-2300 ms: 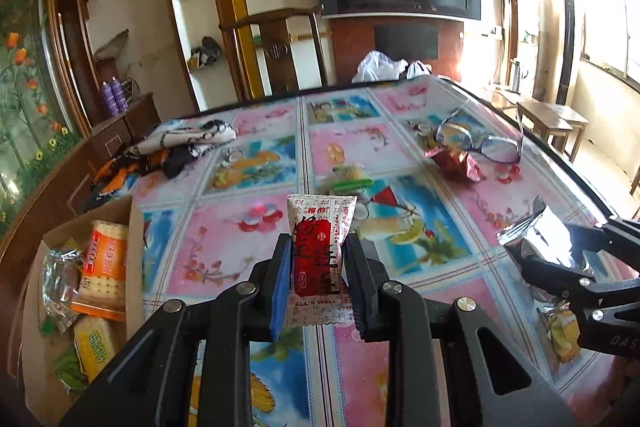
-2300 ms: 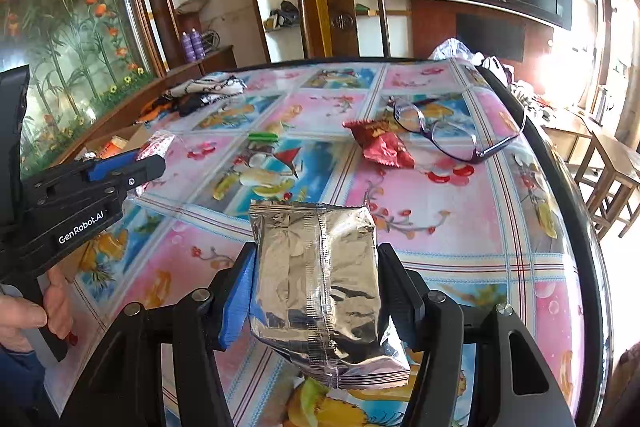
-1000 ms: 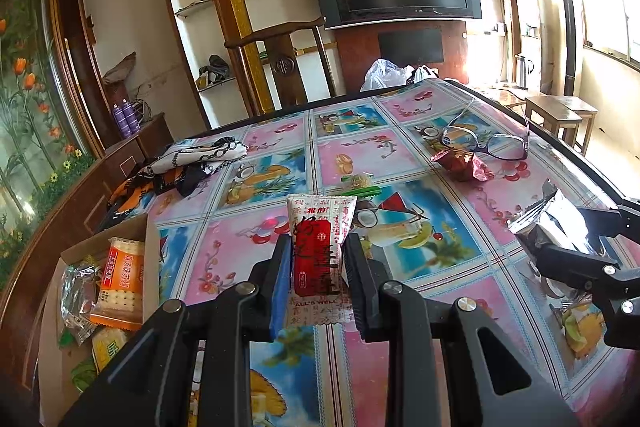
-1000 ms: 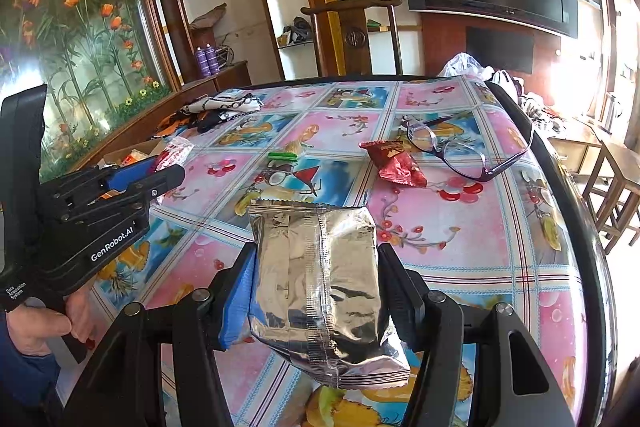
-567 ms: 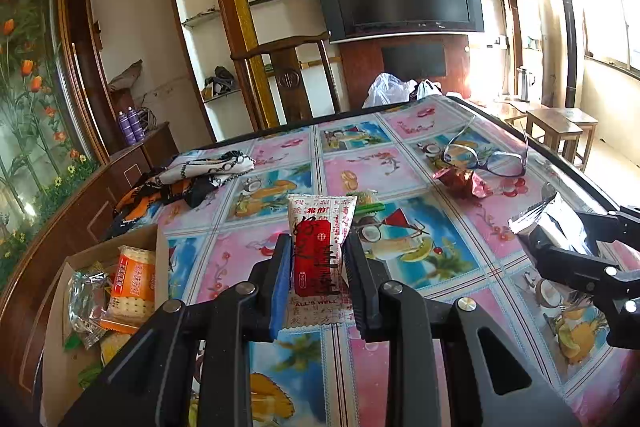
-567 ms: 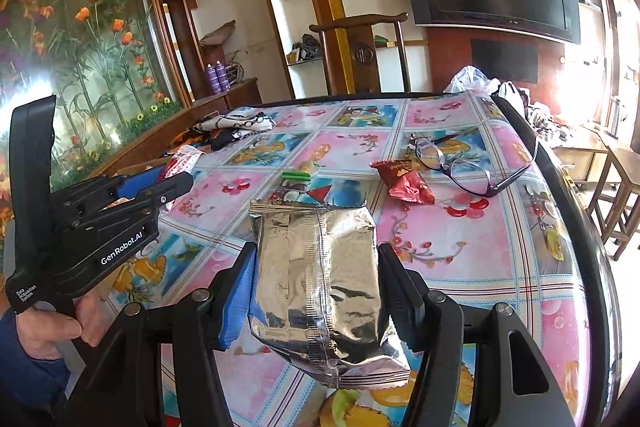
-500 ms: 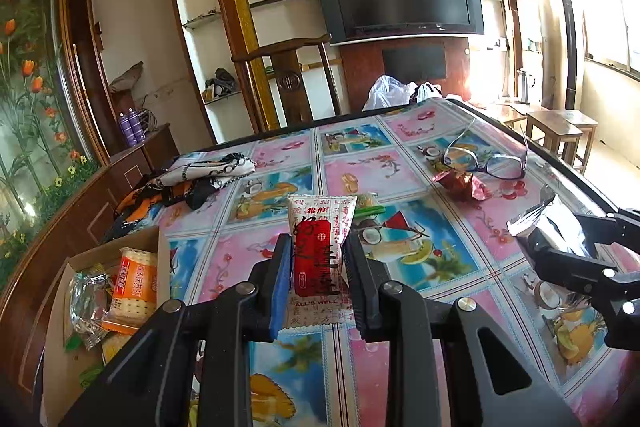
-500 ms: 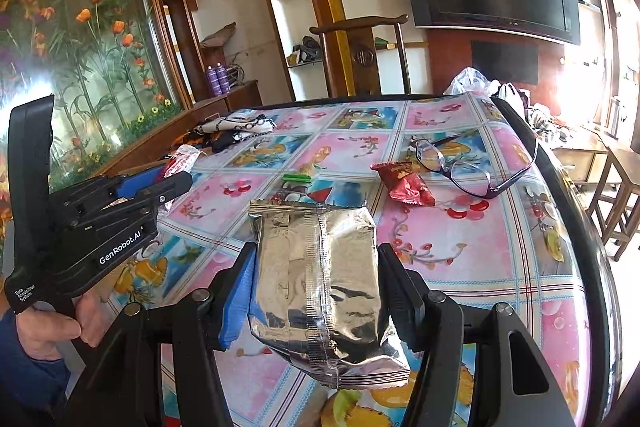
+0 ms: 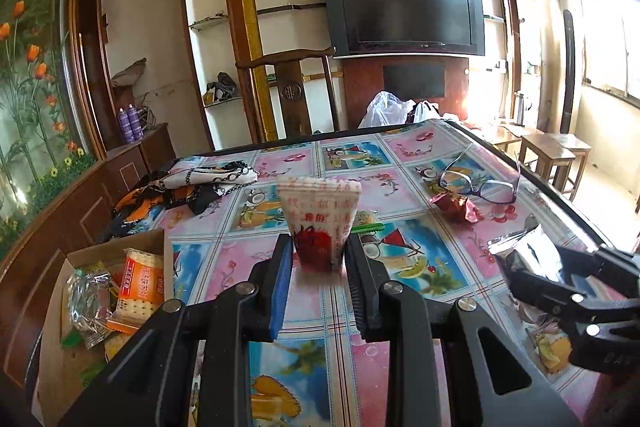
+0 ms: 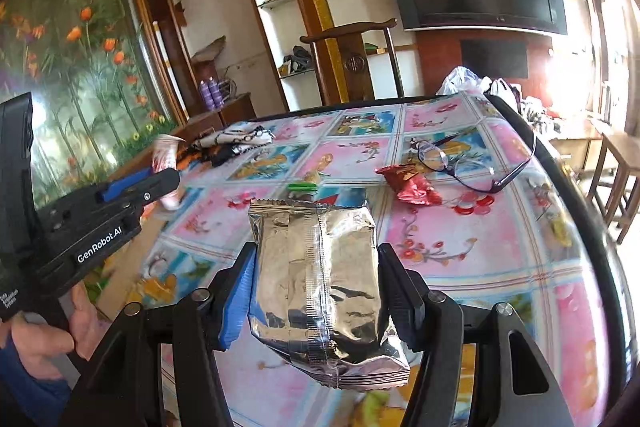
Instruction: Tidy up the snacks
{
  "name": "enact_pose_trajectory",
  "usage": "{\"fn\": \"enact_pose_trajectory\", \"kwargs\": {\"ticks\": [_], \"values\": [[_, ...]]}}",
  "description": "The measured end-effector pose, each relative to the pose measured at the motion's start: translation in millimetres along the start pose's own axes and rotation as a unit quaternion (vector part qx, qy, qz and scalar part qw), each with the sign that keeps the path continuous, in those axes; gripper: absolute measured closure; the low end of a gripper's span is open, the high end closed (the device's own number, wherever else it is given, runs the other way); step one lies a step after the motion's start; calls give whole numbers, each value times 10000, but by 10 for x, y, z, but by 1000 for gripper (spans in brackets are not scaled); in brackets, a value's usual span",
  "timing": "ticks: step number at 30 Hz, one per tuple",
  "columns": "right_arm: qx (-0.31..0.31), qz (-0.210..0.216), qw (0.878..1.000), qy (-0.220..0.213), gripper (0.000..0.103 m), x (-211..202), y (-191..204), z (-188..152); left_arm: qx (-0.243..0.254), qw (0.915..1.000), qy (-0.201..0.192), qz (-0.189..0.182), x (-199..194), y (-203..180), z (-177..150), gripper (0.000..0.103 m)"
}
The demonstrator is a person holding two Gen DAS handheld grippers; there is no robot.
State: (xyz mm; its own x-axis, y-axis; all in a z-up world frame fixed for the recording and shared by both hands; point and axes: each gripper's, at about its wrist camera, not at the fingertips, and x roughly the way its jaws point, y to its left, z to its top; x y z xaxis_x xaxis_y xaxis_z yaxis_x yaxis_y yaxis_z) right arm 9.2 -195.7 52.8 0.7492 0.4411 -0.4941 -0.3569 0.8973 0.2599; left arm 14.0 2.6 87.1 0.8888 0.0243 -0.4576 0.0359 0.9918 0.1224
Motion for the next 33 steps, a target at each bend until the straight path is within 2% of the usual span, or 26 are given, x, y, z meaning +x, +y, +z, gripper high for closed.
{"fn": "enact_pose_trajectory", "kwargs": {"ticks": [8, 11, 12, 15, 16, 19, 20, 21, 25, 28, 31, 33], "values": [[175, 62, 9998, -124, 40, 59, 236, -24, -301, 9994, -32, -176, -126, 242, 40, 77], [205, 148, 9996, -86, 40, 119, 322, -29, -556, 9973, 156, -443, -80, 412, 42, 77], [235, 152, 9996, -89, 40, 127, 334, -33, -714, 9948, 328, -644, -17, 511, 39, 77], [368, 105, 9992, -152, 40, 111, 292, -30, -913, 9882, 814, -925, 184, 658, -2, 76], [402, 51, 9990, -185, 40, 100, 262, -23, -931, 9852, 1011, -1025, 262, 688, -21, 73], [673, 14, 9974, -239, 40, 74, 130, -6, -1416, 9702, 1476, -1299, 437, 843, -107, 56], [763, 45, 9968, -238, 40, 71, 96, -1, -1559, 9634, 1624, -1455, 481, 893, -129, 54], [838, 56, 9962, -224, 40, 73, 61, 0, -1601, 9602, 1725, -1505, 499, 915, -150, 54], [895, 27, 9958, -179, 40, 83, 25, 7, -1439, 9636, 1831, -1313, 550, 850, -179, 37], [832, 88, 9963, -188, 40, 70, 65, 16, -1190, 9642, 1947, -1353, 638, 708, -200, 35], [724, 62, 9971, -231, 40, 53, 102, 28, -931, 9701, 1867, -1241, 729, 545, -196, 26], [708, 49, 9972, -253, 40, 41, 105, 24, -786, 9732, 1816, -1168, 816, 426, -201, 24]]}}
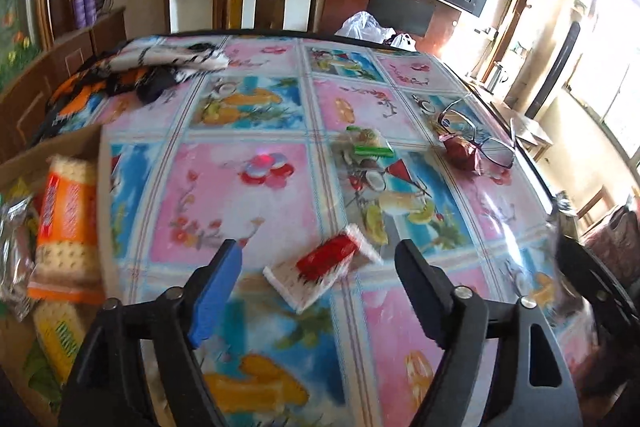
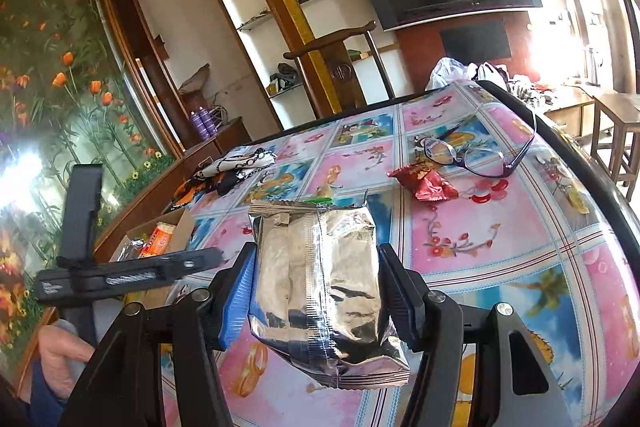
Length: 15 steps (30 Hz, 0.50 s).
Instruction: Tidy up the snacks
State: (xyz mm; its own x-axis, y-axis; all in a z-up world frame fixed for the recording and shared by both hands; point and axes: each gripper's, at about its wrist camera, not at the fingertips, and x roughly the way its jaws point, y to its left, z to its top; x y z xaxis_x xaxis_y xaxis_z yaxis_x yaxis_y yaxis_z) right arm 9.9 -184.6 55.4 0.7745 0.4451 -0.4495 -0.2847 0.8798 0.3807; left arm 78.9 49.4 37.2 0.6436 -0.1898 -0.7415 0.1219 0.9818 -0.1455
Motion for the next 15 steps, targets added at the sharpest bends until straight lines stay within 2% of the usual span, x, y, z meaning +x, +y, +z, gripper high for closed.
{"fn": "enact_pose_trajectory", "kwargs": {"ticks": [4, 6, 7, 8, 11, 15], "values": [[25, 13, 10000, -13, 40, -16, -9, 0, 169, 9997, 182, -82, 174, -103, -28, 25], [29, 22, 10000, -29, 40, -22, -12, 7, 476, 9986, 206, 112, 213, -177, -70, 35], [40, 27, 10000, -40, 40, -29, -14, 7, 547, 9981, 218, 182, 219, -198, -79, 48], [46, 35, 10000, -43, 40, -30, -15, 8, 605, 9976, 273, 202, 240, -210, -91, 55], [43, 39, 10000, -43, 40, -24, -15, 9, 628, 9976, 229, 192, 226, -211, -107, 59], [31, 60, 10000, -35, 40, -29, -16, 15, 763, 9961, 209, 379, 272, -238, -112, 57]]}}
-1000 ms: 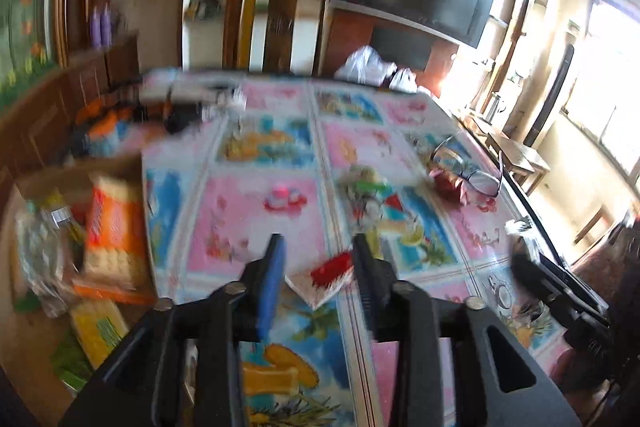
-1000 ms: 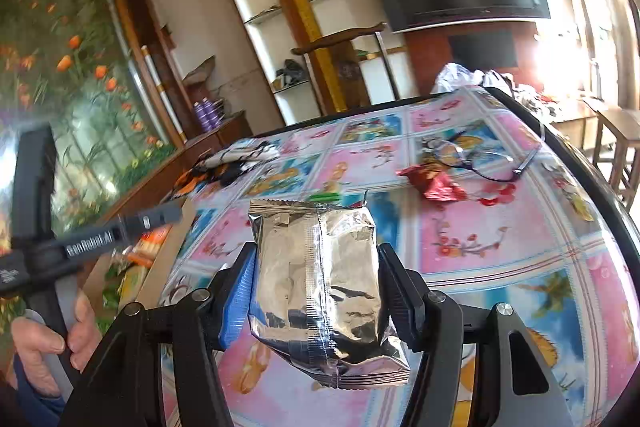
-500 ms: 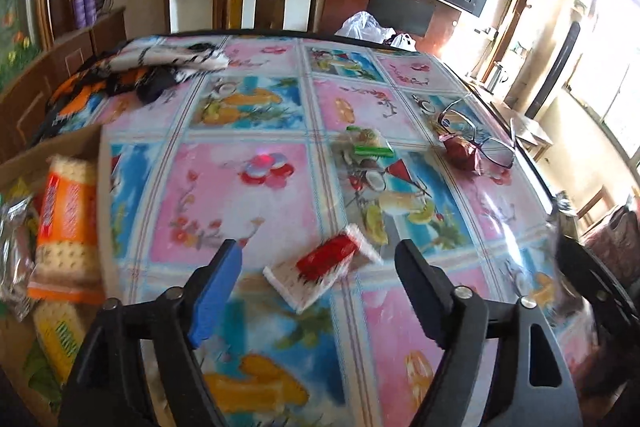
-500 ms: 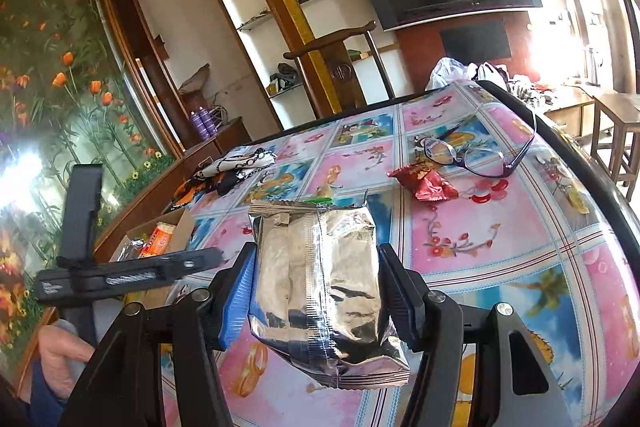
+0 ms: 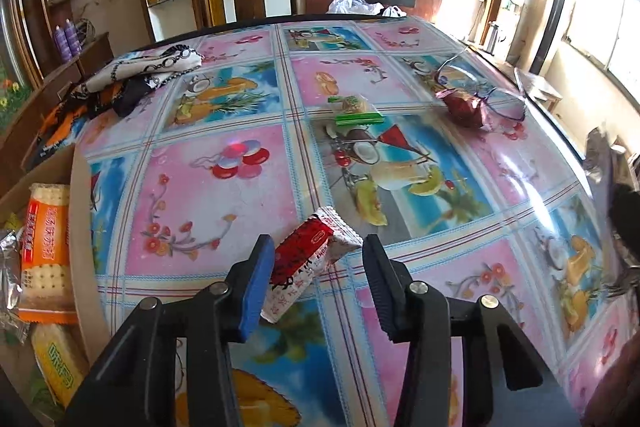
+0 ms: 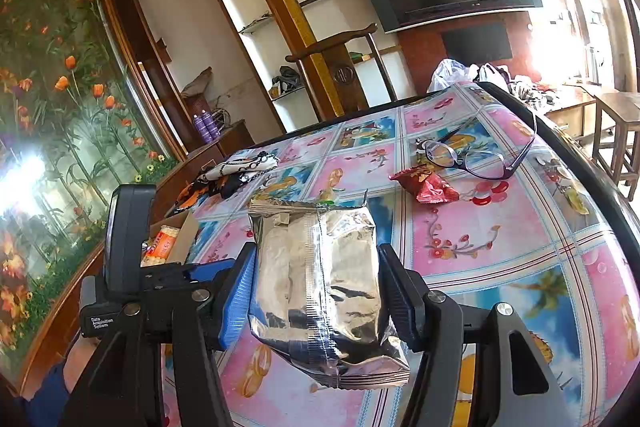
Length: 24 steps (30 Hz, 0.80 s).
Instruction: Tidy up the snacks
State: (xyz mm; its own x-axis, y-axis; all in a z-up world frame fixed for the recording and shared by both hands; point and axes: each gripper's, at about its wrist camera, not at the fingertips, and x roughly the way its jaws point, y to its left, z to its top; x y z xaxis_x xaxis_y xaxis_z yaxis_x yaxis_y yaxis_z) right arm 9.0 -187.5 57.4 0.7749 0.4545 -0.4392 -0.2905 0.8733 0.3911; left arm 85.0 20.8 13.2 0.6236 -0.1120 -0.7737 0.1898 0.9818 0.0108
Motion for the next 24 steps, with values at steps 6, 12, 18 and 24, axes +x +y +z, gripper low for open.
{"fn": "enact_pose_trajectory", "kwargs": {"ticks": [6, 12, 18, 24], "values": [[-47, 35, 10000, 15, 40, 14, 12, 7, 105, 9997, 200, 119, 106, -8, -36, 43], [-64, 54, 10000, 24, 40, 22, 28, 7, -81, 9998, 179, 62, 94, 57, -48, 74], [-103, 40, 9999, 33, 40, 34, 31, -3, -281, 9995, 80, -88, 14, 104, -55, 80], [-200, -41, 9998, 33, 40, 55, 67, -17, -476, 9979, -403, -191, -243, 183, -23, 80]]}}
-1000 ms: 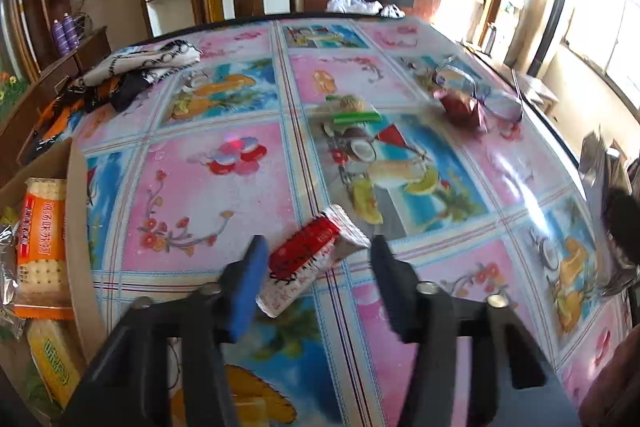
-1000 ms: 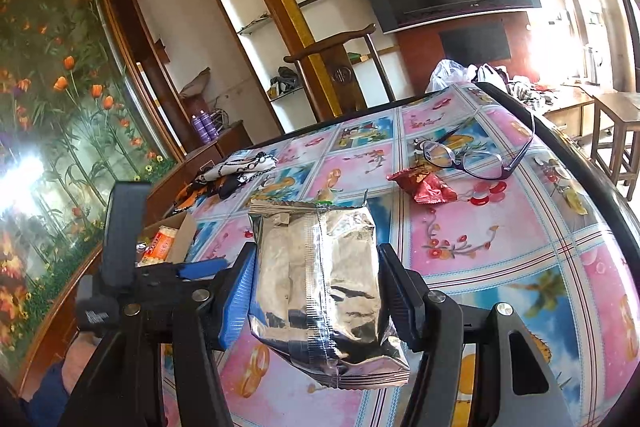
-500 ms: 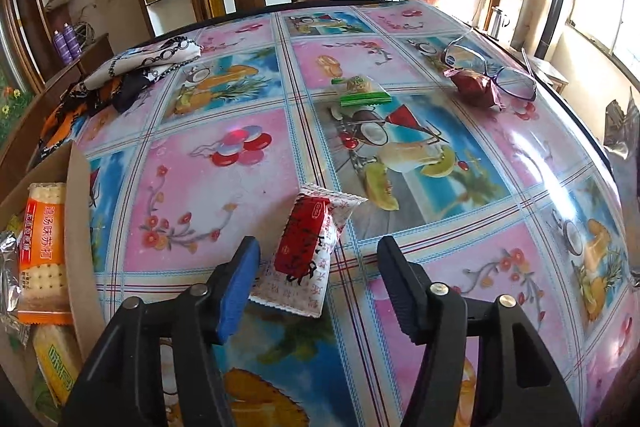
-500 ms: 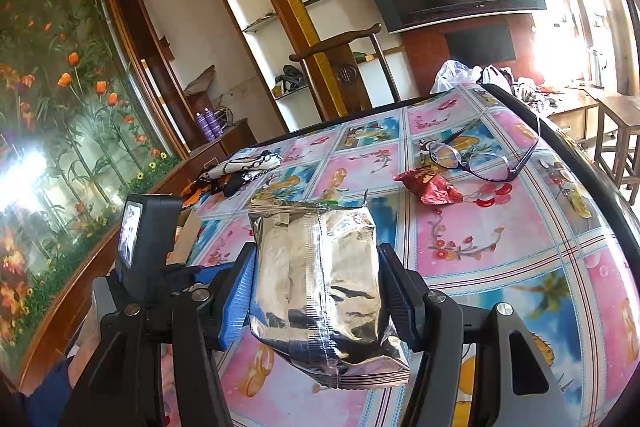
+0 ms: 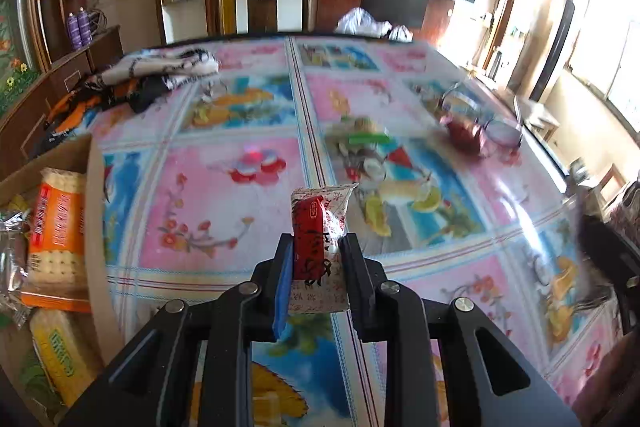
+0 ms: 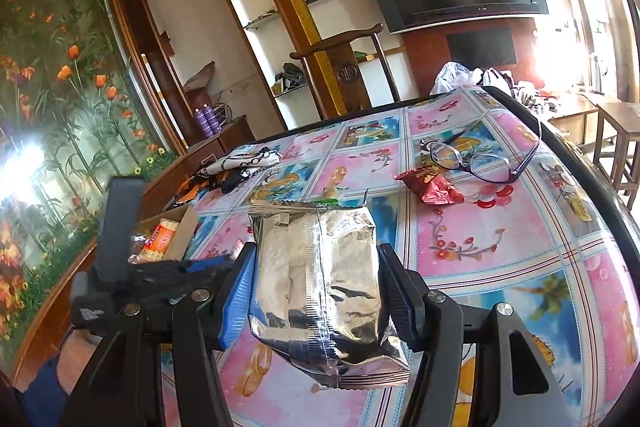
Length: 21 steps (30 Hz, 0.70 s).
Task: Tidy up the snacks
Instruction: 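Carry the red candy pack and silver foil pack over the cardboard box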
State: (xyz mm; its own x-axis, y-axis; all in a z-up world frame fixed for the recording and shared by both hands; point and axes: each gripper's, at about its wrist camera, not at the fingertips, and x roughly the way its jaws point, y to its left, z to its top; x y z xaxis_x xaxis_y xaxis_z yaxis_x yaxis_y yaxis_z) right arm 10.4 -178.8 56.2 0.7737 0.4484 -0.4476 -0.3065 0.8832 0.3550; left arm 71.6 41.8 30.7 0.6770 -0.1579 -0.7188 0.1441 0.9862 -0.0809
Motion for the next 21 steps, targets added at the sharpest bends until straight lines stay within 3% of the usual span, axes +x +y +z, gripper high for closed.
{"fn": "enact_pose_trajectory", "kwargs": {"ticks": [9, 21], "values": [[-215, -151, 9996, 56, 40, 107, 160, -50, -136, 9990, -410, -113, -273, 74, 60, 80], [-375, 162, 9987, 311, 39, 376, 591, -174, -424, 9960, -791, -20, -616, 238, 74, 80]]}}
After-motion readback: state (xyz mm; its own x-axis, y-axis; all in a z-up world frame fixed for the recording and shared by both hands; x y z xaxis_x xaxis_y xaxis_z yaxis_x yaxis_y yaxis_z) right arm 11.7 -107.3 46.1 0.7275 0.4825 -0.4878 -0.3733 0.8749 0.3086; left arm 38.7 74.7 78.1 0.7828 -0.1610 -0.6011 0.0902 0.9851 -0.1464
